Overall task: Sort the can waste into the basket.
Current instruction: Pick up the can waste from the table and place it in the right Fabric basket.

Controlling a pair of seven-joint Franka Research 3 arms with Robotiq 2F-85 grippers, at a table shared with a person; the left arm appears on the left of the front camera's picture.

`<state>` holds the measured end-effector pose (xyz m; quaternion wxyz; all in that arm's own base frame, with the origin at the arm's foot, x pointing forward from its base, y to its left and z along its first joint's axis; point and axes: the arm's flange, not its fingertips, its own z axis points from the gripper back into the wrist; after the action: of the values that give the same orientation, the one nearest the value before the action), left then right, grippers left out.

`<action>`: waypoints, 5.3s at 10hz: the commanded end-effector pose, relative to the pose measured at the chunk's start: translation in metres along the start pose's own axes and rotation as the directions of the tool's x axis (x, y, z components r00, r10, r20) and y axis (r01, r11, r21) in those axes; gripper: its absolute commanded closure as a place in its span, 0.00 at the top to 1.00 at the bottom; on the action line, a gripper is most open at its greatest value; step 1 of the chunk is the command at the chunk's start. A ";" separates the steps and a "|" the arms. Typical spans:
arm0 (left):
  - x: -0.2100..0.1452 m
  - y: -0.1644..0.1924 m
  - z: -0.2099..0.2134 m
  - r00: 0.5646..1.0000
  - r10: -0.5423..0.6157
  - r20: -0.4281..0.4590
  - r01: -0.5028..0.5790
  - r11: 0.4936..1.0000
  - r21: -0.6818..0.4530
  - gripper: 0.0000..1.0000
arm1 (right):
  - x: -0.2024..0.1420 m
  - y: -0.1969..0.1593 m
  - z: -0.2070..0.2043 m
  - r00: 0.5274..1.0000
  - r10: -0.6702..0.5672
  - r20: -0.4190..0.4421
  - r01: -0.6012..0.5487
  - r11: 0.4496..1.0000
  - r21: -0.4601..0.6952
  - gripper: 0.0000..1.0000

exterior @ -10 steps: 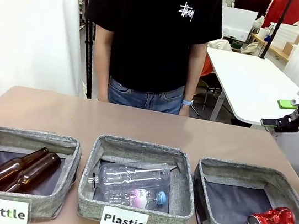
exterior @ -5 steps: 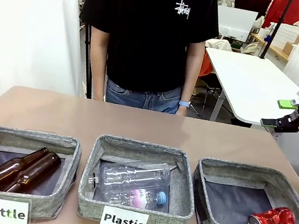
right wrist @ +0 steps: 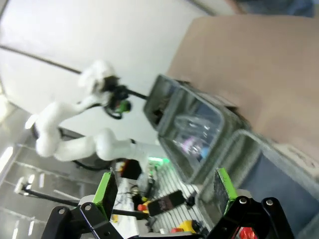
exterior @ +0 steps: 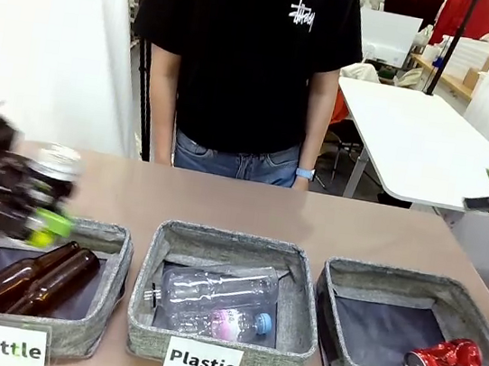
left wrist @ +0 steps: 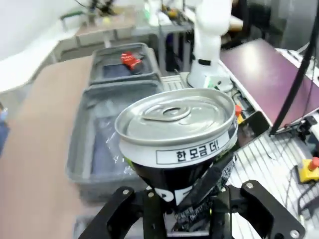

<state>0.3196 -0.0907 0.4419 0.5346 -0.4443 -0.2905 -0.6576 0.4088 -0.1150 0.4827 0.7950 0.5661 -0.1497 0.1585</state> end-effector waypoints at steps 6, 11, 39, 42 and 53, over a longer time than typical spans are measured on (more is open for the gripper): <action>0.237 0.092 -0.320 0.896 -0.286 -0.339 0.280 0.958 -0.070 0.08 | -0.178 0.019 0.163 0.972 -0.092 0.214 0.170 0.908 -0.382 1.00; 0.245 0.154 -0.454 0.865 -0.253 -0.432 0.269 0.963 -0.025 0.08 | -0.297 0.007 0.173 0.975 0.170 0.142 -0.103 0.915 -0.389 1.00; -0.018 0.039 0.062 0.796 0.487 0.359 -0.529 0.848 0.023 1.00 | -0.010 -0.009 -0.083 0.989 0.079 0.123 -0.076 0.997 -0.032 1.00; -0.085 0.021 0.090 0.684 0.600 0.415 -0.634 0.770 -0.068 1.00 | 0.015 -0.024 -0.114 0.979 -0.019 0.201 0.012 0.999 0.035 1.00; -0.055 0.016 0.087 0.751 0.543 0.377 -0.582 0.813 -0.012 1.00 | -0.011 -0.015 -0.107 0.991 0.072 0.114 -0.075 0.997 0.016 1.00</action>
<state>0.3609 0.0037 0.4276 0.6666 -0.5959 -0.2672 -0.3593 0.4161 -0.0171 0.4300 0.7746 0.5775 -0.2109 0.1486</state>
